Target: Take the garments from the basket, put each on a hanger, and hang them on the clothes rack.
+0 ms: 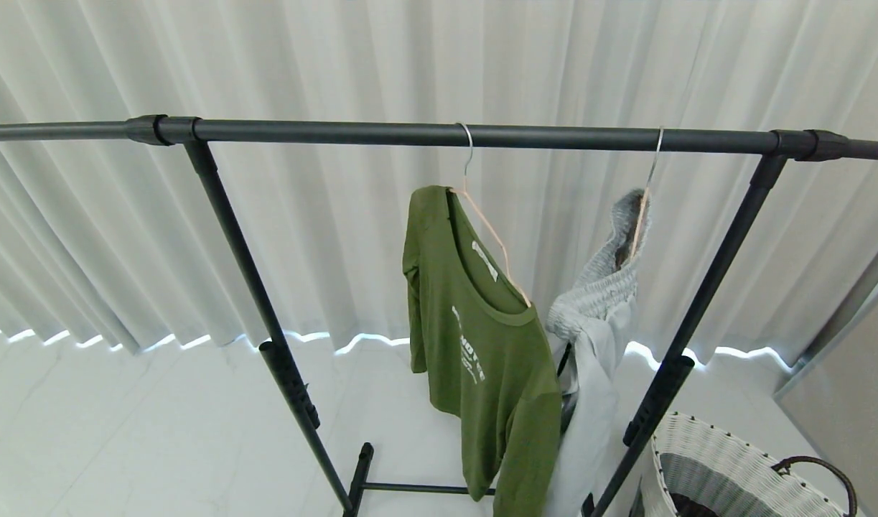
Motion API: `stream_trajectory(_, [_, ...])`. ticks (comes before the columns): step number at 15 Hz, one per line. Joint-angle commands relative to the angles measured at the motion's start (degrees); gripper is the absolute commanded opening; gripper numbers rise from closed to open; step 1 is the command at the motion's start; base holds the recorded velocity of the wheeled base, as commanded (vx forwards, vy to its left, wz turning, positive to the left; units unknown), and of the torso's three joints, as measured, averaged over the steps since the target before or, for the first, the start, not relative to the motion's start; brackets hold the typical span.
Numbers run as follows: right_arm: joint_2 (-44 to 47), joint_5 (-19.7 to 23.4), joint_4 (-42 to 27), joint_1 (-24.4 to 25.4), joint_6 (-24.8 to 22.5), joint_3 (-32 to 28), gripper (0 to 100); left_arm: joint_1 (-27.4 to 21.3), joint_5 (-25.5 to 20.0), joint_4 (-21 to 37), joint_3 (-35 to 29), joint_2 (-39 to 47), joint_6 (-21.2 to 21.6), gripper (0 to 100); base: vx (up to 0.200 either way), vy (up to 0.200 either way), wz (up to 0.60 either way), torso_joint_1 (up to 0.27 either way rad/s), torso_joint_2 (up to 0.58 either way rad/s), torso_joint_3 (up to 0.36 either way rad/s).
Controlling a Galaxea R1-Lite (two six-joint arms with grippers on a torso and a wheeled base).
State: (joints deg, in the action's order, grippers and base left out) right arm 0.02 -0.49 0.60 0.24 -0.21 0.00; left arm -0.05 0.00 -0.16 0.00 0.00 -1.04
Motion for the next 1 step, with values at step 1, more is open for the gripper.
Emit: stream_trajectory(1, [0.06, -0.04, 0.02, 0.02, -0.14, 0.0, 100, 0.05, 0.0, -0.02, 0.0, 0.0, -0.02, 100, 0.0, 0.0, 0.0, 0.0, 0.0, 0.0])
